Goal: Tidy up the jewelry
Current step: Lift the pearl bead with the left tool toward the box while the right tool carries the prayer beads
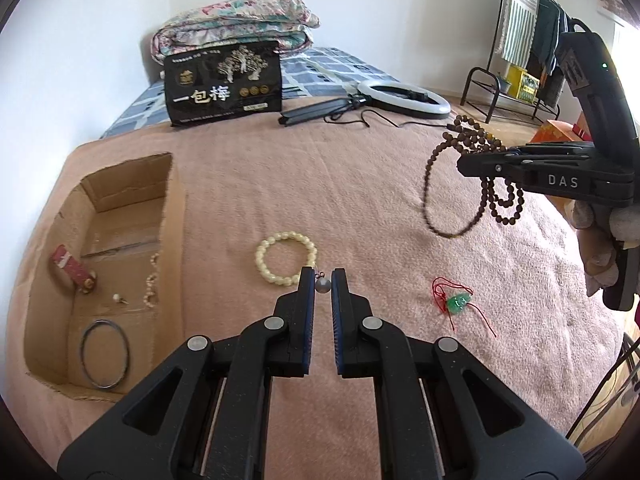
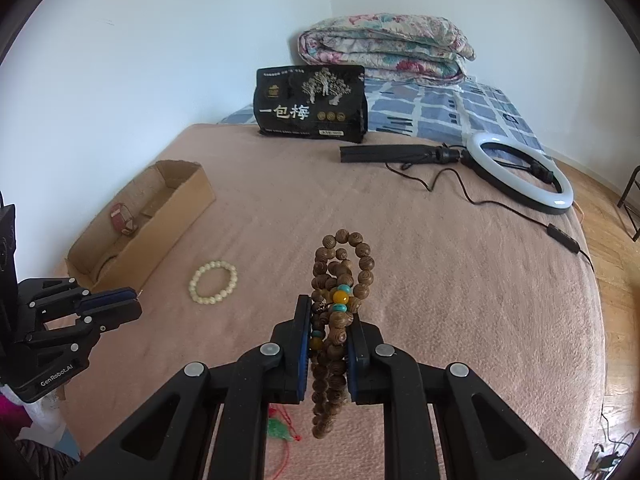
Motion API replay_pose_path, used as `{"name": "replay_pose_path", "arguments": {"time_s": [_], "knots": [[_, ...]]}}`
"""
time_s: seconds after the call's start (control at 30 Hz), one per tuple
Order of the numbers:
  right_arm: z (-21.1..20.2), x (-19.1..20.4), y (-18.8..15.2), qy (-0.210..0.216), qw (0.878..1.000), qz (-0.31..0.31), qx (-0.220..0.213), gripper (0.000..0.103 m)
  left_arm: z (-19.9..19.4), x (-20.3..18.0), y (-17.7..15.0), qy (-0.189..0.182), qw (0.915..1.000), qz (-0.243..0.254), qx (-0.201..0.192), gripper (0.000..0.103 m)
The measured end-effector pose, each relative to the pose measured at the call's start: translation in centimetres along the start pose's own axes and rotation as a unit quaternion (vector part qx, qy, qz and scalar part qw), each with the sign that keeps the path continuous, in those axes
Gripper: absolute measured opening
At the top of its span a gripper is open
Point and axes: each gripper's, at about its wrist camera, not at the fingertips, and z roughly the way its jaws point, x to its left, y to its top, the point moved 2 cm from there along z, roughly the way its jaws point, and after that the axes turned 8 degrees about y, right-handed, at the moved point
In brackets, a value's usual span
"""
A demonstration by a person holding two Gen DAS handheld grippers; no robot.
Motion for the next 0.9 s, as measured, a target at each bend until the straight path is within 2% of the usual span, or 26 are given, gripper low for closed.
{"name": "replay_pose_path", "arguments": {"time_s": [0.43, 0.9], "knots": [[-0.1, 5.8, 2.6, 0.026, 0.999, -0.031, -0.017, 0.013, -3.2, 4.6, -0.1, 0.029, 0.9989, -0.023, -0.028, 0.006], [1.6, 11.9, 5.7, 0.067, 0.996, -0.05, -0.029, 0.013, -4.9, 11.8, -0.9, 0.074, 0.9947, -0.061, -0.037, 0.006]]}}
